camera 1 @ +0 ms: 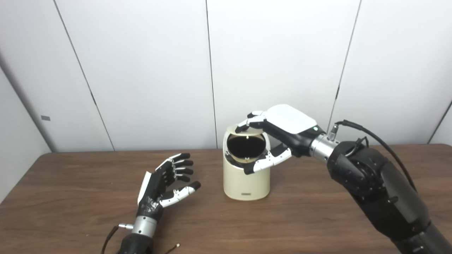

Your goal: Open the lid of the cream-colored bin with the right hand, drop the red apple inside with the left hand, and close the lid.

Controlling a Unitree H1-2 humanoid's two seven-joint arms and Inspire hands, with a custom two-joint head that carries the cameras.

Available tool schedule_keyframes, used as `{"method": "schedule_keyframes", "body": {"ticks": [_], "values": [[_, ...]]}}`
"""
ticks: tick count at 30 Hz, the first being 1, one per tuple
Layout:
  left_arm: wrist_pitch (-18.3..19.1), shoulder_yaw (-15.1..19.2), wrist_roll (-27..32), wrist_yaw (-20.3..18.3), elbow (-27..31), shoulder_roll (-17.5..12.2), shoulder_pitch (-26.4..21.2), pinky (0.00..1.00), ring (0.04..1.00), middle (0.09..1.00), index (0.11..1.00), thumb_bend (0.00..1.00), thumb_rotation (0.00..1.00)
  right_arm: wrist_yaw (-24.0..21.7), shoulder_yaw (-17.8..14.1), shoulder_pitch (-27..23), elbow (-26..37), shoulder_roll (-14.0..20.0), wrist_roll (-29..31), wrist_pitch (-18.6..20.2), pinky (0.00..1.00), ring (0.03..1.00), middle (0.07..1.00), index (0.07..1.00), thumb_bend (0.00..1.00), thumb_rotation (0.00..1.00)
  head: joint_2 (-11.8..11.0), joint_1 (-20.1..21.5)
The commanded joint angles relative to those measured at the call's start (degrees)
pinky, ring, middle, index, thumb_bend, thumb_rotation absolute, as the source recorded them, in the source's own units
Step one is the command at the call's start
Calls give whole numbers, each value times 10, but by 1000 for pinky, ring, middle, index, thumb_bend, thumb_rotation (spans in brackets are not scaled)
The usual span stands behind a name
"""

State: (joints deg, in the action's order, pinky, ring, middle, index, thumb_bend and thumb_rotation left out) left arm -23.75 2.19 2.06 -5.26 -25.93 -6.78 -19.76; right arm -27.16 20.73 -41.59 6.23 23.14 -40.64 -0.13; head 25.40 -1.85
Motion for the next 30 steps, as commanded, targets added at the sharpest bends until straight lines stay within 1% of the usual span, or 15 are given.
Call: {"method": "schedule_keyframes", "body": {"ticks": [1,5,8,10,12,17,22,30], "values": [[-2,-7,-2,5,-27,16,40,568,642,712,774,714,93,8,-8,-17,21,8,-4,-11,808,888,768,755,689,676,1,-1],[5,-6,2,3,-22,16,43,573,645,713,775,708,76,1,-9,-10,22,7,-4,-10,829,891,768,755,681,673,4,-1],[4,-6,0,3,-21,15,45,580,649,716,776,710,64,-2,-9,-4,20,5,-3,-5,848,898,773,758,694,692,5,-1],[7,-7,-2,3,-19,14,46,579,648,715,777,713,89,-3,-9,-1,20,3,-2,-2,879,906,775,757,697,680,7,-1],[11,-7,-2,4,-16,14,47,580,649,716,777,718,101,-4,-8,3,21,2,-3,-3,884,905,774,755,698,669,9,-1],[10,-6,0,2,-14,13,49,587,656,717,778,718,97,-22,-5,11,29,2,-7,5,910,917,784,768,687,673,14,-2],[13,-7,-1,3,-7,14,51,582,652,715,777,719,96,-33,-4,20,36,3,-10,6,915,912,785,759,686,636,18,-3],[19,-8,-1,2,2,16,53,582,655,717,774,718,85,-42,0,32,36,8,-11,-4,927,905,777,760,694,651,26,-7]]}}
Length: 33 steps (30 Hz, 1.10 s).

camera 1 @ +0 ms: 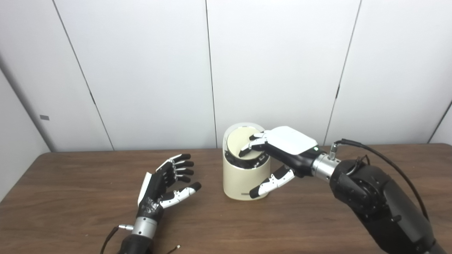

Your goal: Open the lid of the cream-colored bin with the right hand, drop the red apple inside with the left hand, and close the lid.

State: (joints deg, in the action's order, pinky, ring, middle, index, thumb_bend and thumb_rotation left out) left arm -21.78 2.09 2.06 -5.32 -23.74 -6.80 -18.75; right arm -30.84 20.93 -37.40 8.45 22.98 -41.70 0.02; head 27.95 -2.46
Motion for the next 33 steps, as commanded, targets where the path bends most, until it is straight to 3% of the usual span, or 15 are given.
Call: {"method": "schedule_keyframes", "body": {"ticks": [1,10,18,25,28,33], "values": [[-1,-8,-5,5,-20,15,42,579,653,716,773,718,95,-5,-1,-8,13,10,0,-6,925,903,777,759,696,658,0,-1],[18,-7,-9,7,5,18,50,575,654,717,771,712,90,-20,31,-10,5,22,-48,-21,914,904,776,770,707,700,11,-4],[32,-6,-8,7,22,21,57,563,648,714,766,715,94,-69,61,-21,1,24,-82,2,964,931,787,785,728,721,19,-10],[32,-8,-12,8,24,20,57,561,640,707,766,717,111,-103,77,-29,-2,29,-95,2,909,908,792,789,741,762,19,-11],[30,-7,-10,5,20,20,55,559,639,708,765,719,117,-107,75,-29,6,31,-93,3,908,914,794,787,742,762,17,-9],[28,-7,-8,2,15,18,53,561,640,710,766,717,118,-74,42,-24,18,27,-56,-3,932,902,777,770,723,735,16,-6]]}}
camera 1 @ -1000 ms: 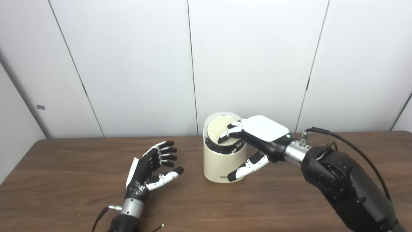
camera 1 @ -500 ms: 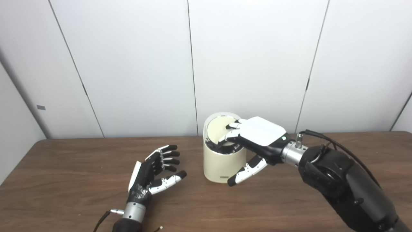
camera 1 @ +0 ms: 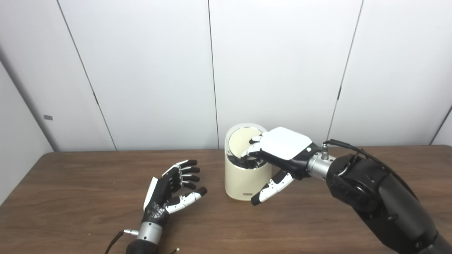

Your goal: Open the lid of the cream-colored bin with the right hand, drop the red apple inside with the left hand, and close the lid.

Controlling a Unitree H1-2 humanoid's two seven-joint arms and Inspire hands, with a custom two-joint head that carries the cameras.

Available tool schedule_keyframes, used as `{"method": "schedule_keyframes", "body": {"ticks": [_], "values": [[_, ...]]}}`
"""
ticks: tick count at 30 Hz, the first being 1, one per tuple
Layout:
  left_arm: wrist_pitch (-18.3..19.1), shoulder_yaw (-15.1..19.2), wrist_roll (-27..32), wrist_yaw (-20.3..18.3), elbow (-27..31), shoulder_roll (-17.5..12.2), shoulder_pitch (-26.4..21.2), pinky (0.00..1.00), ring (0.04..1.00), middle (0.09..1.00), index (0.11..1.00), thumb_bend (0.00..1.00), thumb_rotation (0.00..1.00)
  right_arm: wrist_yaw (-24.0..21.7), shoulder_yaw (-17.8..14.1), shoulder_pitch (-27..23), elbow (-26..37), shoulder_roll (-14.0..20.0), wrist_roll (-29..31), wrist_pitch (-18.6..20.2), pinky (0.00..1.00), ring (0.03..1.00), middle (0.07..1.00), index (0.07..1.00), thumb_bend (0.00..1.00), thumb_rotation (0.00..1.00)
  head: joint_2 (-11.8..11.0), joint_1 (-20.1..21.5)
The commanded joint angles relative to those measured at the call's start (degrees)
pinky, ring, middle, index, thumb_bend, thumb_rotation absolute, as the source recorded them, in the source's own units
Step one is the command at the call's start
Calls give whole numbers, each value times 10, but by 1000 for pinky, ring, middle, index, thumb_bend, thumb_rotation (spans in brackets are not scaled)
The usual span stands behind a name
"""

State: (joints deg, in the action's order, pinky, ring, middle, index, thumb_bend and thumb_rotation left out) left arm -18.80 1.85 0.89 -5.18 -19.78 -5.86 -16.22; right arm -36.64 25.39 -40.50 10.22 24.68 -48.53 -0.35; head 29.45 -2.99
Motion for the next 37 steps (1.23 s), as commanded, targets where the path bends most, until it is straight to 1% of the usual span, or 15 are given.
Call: {"method": "schedule_keyframes", "body": {"ticks": [1,5,9,12,13,15,17,18,20,21,24,25,27,30,37], "values": [[-2,-5,4,0,-26,9,27,564,642,711,768,715,115,-11,-12,9,3,7,23,3,927,900,774,766,707,717,0,0],[-8,-8,-5,3,-29,6,26,565,637,706,772,718,131,17,-57,13,20,-5,60,17,922,900,800,786,669,652,0,0],[-4,-7,4,-1,-30,7,26,575,642,708,771,724,123,64,-103,26,30,-14,89,16,812,876,824,823,641,579,1,1],[-6,-7,7,-4,-30,6,26,573,642,710,773,721,111,102,-131,36,29,-26,92,18,816,873,853,851,627,527,1,1],[-6,-7,7,-4,-31,6,26,571,640,710,771,722,111,114,-140,40,28,-28,94,18,714,848,851,851,621,513,1,1],[-6,-8,5,-3,-29,6,26,571,638,709,770,728,120,138,-161,56,32,-33,107,21,688,842,855,852,621,496,3,0],[-4,-7,5,-3,-26,6,27,568,635,708,769,736,135,156,-185,73,26,-37,137,17,701,854,879,873,610,494,4,0],[-3,-7,6,-3,-25,6,28,567,636,708,768,738,138,164,-194,80,22,-37,146,17,744,867,897,892,604,466,4,1],[-1,-7,8,-4,-23,6,28,566,636,708,767,732,126,182,-210,97,14,-40,153,25,788,874,904,905,614,477,4,2],[0,-7,8,-4,-22,6,28,564,634,707,765,732,125,187,-215,103,11,-41,157,31,842,895,908,908,638,484,4,2],[-5,-9,4,-5,-23,3,28,558,631,706,767,719,122,201,-237,134,6,-46,189,43,879,964,943,901,648,450,3,4],[-6,-9,4,-6,-22,2,28,557,630,706,767,717,122,211,-244,147,1,-47,198,35,877,970,948,899,648,445,3,6],[-4,-9,6,-7,-19,1,30,560,632,705,769,720,131,225,-254,170,-11,-52,224,20,801,912,952,882,670,374,3,9],[0,-8,13,-11,-14,1,32,564,636,707,768,721,116,246,-261,196,-36,-58,264,-14,748,844,894,878,688,290,3,12],[-3,-4,21,-22,-9,-3,35,560,635,707,762,721,104,279,-263,219,-82,-69,306,-65,701,837,880,867,730,274,4,21]]}}
